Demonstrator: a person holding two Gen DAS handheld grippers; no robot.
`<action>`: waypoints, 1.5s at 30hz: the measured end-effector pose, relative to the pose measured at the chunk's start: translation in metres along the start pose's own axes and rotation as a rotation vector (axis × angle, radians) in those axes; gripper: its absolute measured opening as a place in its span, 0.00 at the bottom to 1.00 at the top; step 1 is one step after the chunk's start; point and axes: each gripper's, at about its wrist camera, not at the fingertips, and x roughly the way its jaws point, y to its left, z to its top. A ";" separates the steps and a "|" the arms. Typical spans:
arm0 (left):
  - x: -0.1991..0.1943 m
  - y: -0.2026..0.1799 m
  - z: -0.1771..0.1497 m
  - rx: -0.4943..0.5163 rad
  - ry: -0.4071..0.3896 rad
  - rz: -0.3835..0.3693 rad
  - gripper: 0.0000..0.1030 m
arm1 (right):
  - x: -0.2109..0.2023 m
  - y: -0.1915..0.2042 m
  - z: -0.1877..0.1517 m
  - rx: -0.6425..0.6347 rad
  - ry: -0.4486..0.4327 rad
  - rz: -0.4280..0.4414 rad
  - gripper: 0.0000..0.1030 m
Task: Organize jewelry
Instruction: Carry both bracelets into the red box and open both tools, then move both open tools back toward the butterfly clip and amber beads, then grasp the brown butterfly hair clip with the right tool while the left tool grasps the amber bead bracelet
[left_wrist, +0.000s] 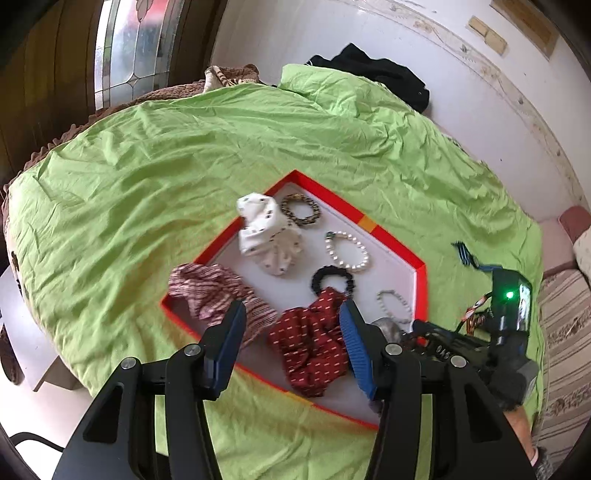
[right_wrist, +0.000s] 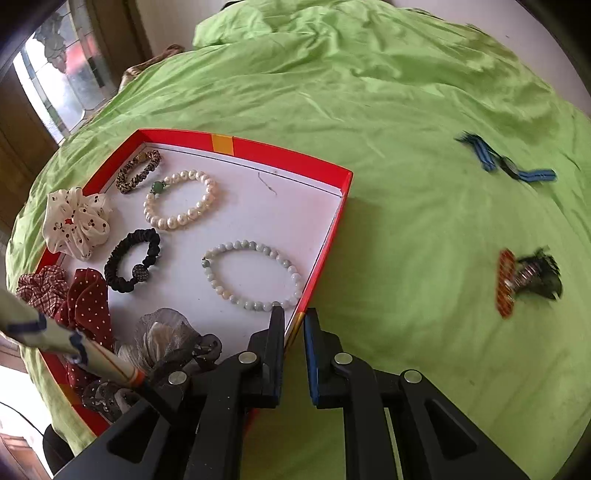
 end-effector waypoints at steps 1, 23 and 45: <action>-0.001 -0.001 -0.003 0.003 0.000 0.000 0.50 | -0.002 -0.005 -0.002 0.006 0.000 -0.008 0.10; -0.038 -0.133 -0.080 0.281 0.033 -0.080 0.55 | -0.108 -0.188 -0.157 0.285 -0.142 -0.075 0.47; 0.037 -0.201 -0.112 0.449 0.195 -0.117 0.55 | -0.007 -0.316 0.024 0.499 -0.186 0.083 0.49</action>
